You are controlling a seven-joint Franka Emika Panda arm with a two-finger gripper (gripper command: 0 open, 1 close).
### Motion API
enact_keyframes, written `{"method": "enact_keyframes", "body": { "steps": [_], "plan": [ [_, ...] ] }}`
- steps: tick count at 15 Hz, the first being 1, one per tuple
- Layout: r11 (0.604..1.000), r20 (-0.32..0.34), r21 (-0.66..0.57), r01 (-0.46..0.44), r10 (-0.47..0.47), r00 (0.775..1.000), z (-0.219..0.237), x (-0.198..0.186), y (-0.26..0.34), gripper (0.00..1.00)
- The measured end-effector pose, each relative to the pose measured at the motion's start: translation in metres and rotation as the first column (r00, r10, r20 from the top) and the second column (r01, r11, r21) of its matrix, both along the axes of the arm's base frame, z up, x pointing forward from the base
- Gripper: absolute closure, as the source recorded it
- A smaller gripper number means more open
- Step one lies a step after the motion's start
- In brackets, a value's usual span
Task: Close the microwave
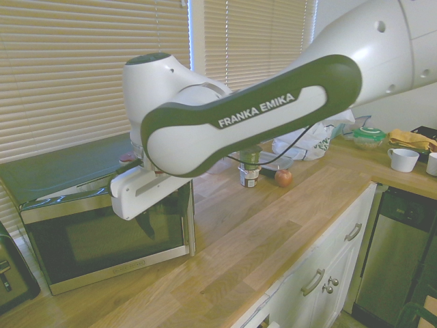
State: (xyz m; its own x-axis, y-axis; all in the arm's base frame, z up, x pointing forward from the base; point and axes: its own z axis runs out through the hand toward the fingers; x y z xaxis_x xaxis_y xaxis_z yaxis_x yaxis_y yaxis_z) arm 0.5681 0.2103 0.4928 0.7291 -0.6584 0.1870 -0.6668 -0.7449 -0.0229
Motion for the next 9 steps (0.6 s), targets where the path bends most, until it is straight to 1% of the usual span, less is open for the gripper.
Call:
{"method": "enact_keyframes", "body": {
  "steps": [2,5,7,9],
  "plan": [
    [1.000,-0.030,-0.001,0.023,-0.023,0.999,0.003,0.024,-0.001,0.00],
    [0.998,-0.069,-0.003,0.070,-0.070,0.995,-0.004,0.063,-0.011,0.00],
    [0.994,-0.074,0.001,0.105,-0.105,0.992,-0.007,0.088,-0.022,0.00],
    [0.992,-0.052,0.012,0.123,-0.122,0.991,0.002,0.103,-0.027,0.00]
  ]
}}
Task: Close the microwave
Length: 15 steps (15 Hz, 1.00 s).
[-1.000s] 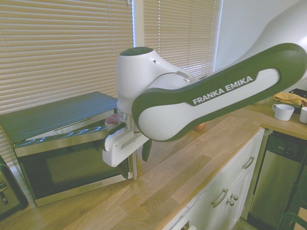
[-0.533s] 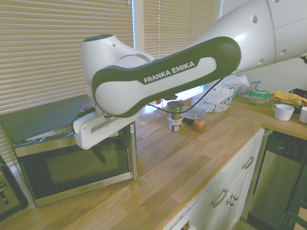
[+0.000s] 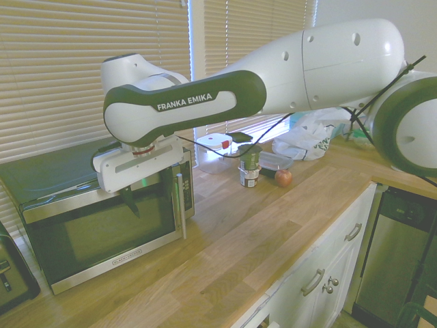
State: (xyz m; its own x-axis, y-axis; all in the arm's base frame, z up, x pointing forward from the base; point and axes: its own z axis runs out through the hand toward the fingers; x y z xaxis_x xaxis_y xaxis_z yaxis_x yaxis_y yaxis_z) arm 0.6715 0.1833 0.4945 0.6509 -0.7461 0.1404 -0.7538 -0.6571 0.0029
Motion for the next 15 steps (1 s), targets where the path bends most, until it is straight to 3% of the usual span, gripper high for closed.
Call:
{"method": "enact_keyframes", "body": {
  "steps": [5,15],
  "plan": [
    [0.999,0.006,0.047,0.022,-0.022,1.000,0.007,0.031,-0.010,0.00],
    [0.998,-0.021,0.056,0.005,-0.004,1.000,0.017,0.041,-0.009,0.00]
  ]
}}
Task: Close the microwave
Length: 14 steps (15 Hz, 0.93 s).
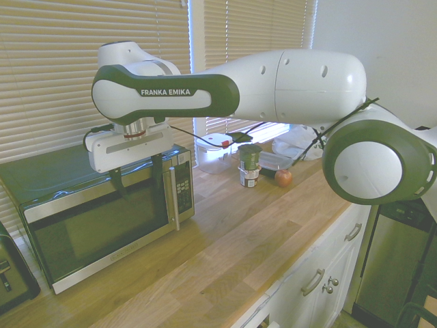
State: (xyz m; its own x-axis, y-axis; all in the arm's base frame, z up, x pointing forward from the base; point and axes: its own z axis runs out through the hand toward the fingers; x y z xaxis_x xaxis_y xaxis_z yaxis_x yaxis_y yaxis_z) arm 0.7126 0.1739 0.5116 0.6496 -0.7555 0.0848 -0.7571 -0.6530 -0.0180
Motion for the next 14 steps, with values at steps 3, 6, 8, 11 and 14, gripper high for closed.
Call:
{"method": "enact_keyframes", "body": {
  "steps": [3,6,8,11,14],
  "plan": [
    [1.000,-0.007,-0.001,-0.001,0.001,1.000,0.000,0.001,0.000,0.00],
    [1.000,0.006,0.005,-0.003,0.003,1.000,0.003,0.006,0.000,0.00],
    [1.000,0.008,0.006,-0.011,0.011,1.000,0.006,0.006,0.001,0.00],
    [1.000,0.015,0.009,-0.022,0.022,1.000,0.010,0.006,0.002,0.00],
    [0.999,0.013,0.018,-0.030,0.030,0.999,0.010,0.006,0.000,0.00]
  ]
}}
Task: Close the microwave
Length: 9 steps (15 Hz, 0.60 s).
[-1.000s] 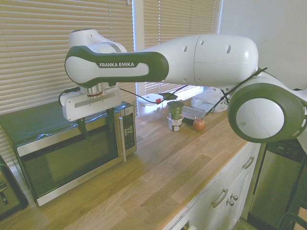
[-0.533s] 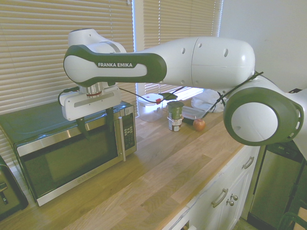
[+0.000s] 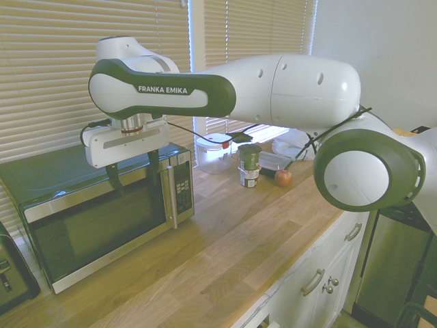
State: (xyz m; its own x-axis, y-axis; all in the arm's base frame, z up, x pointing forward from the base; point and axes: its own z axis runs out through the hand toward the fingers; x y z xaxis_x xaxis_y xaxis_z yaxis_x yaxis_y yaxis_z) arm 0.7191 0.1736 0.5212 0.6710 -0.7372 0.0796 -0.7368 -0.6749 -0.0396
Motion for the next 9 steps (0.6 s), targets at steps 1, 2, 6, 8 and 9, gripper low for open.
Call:
{"method": "enact_keyframes", "body": {
  "steps": [1,2,6,8,9],
  "plan": [
    [1.000,0.002,0.008,-0.005,0.005,1.000,0.000,0.000,-0.002,0.00],
    [1.000,0.011,0.013,-0.008,0.008,1.000,0.000,-0.002,-0.006,0.00],
    [0.999,0.043,0.026,-0.045,0.044,0.998,0.016,-0.021,-0.025,0.00],
    [0.997,0.037,0.036,-0.069,0.067,0.997,0.021,-0.038,-0.021,0.00],
    [0.996,0.031,0.038,-0.079,0.077,0.997,0.020,-0.047,-0.018,0.00]
  ]
}}
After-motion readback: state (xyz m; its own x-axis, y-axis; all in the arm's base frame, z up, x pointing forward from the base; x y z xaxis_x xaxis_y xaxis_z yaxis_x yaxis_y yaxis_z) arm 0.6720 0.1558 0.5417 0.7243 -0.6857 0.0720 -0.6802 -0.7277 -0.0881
